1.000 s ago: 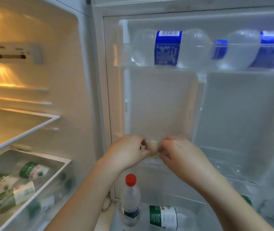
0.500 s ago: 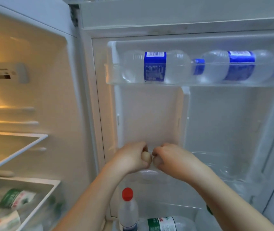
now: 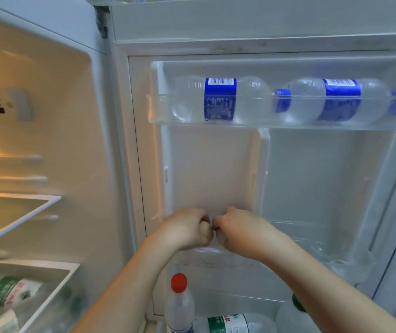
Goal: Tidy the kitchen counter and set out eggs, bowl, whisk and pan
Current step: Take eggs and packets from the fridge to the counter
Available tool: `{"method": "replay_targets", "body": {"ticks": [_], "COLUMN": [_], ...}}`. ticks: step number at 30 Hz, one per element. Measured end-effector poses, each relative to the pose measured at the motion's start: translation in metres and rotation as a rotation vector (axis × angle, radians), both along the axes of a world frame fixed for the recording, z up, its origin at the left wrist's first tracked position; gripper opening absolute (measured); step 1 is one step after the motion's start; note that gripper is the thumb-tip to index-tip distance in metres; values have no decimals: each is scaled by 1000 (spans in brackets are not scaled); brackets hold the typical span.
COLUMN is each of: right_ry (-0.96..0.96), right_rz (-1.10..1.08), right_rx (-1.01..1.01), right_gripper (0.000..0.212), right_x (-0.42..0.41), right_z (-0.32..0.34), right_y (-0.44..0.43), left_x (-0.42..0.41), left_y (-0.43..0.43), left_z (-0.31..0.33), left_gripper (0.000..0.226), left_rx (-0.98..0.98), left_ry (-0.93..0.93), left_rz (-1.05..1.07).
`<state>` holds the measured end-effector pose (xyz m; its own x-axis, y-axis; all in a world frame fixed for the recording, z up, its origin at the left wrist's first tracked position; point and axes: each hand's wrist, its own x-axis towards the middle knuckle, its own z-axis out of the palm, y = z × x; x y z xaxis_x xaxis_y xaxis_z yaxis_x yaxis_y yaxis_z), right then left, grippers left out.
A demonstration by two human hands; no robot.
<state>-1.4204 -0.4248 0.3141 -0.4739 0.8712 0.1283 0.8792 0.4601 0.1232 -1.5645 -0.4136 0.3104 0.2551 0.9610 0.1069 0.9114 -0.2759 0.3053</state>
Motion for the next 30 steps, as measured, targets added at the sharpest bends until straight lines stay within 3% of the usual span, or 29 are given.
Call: {"method": "replay_targets", "body": {"ticks": [13,22,26,30], "right_ry": [4,173,255,484], "right_rz": [41,69,75,154], "right_rx": [-80,104,269,461], "right_gripper": [30,28,26,30], "right_x": [4,7,10,13], "right_z": [2,-4,-9,-18], "right_y": [5,0,-3,-1], "left_x": [-19,-23,-26,-27], "left_y": [-7,-11,-11,-10], "left_z": [3,-8,-11,-12], "left_gripper": [30,32,41,18], "left_rx": [-58,50,99,312], "left_ry": [-77,-162,-329,-551], "left_rz": [6,91,84,75]}}
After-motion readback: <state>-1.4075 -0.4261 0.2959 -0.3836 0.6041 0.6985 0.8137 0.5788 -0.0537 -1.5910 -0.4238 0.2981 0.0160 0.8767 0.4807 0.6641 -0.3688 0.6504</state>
